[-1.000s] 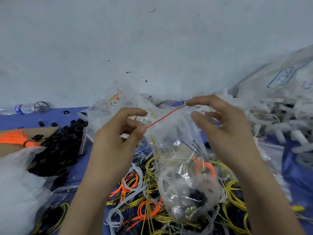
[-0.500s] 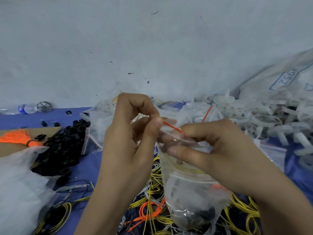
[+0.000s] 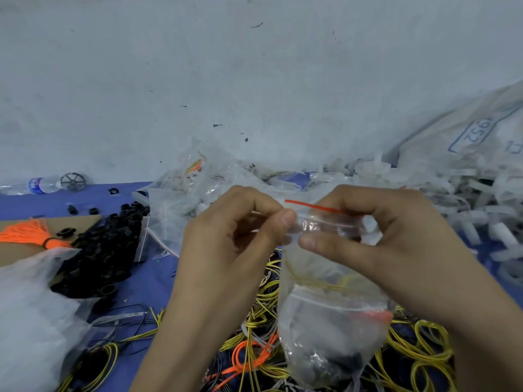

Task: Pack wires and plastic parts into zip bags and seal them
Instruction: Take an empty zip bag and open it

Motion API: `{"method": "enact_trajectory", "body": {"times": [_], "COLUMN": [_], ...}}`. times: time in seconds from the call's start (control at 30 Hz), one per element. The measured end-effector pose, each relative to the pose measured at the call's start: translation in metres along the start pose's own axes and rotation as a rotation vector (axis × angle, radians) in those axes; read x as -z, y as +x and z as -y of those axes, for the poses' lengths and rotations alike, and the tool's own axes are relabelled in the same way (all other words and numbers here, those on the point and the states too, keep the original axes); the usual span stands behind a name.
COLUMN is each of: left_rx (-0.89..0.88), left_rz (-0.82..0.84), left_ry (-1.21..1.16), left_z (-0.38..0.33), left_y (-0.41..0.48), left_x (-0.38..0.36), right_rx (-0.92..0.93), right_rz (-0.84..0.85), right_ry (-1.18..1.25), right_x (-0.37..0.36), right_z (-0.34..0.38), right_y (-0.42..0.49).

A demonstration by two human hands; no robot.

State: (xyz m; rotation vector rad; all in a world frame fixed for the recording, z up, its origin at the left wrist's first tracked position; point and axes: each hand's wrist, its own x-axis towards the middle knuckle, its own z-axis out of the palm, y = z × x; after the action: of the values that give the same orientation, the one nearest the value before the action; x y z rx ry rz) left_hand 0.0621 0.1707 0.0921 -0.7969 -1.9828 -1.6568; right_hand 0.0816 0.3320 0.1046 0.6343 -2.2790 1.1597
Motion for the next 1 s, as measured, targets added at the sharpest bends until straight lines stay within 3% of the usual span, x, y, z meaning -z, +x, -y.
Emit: {"method": "enact_trajectory", "body": {"times": [0.2, 0.37, 0.7, 1.0], "left_rx": [-0.108, -0.210, -0.233, -0.204], "left_rz": [0.060, 0.109, 0.140, 0.135], "left_ry": [0.052, 0.095, 0.149, 0.141], "left_z": [0.0033, 0.0037, 0.0072, 0.0091], "left_y": [-0.0013, -0.0001, 0.0003, 0.0000], "left_x": [0.0038, 0.0044, 0.0060, 0.0048], "right_rx": [0.109, 0.127, 0.004, 0.007], "right_rz": [-0.150, -0.018, -0.018, 0.031], "right_ry": [-0.117, -0.141, 0.012, -0.034], "right_x": [0.0043, 0.0047, 0.0031, -0.0006], "right_z": [0.0029, 0.0047, -0.0013, 0.0005], "right_y": [-0.0007, -0.0007, 0.0001, 0.0010]}}
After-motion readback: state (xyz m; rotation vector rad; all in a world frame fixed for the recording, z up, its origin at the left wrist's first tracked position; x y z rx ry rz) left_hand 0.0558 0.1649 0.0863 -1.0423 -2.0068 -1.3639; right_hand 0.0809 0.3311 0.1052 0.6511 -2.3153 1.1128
